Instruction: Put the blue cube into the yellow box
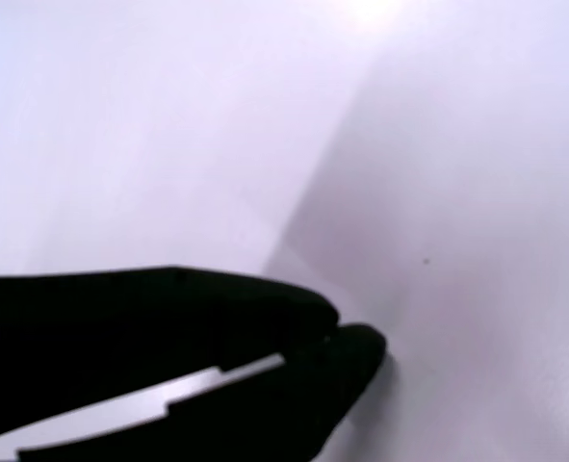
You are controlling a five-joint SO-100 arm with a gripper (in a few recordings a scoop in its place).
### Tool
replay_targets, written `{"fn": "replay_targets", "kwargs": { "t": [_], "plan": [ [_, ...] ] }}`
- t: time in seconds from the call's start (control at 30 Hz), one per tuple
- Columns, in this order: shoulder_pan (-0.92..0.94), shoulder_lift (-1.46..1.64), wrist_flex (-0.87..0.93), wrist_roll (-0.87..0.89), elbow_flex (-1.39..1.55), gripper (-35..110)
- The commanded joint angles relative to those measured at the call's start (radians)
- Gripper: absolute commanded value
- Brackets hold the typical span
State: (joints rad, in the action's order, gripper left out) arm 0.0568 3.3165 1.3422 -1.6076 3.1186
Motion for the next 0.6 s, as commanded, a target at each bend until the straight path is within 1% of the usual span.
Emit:
{"fn": "replay_targets", "kwargs": {
  "t": [0.0,0.57],
  "plan": [
    [0.012,0.023,0.015,-0.011,0.026,1],
    [0.02,0.025,0.015,-0.011,0.026,1]
  ]
}}
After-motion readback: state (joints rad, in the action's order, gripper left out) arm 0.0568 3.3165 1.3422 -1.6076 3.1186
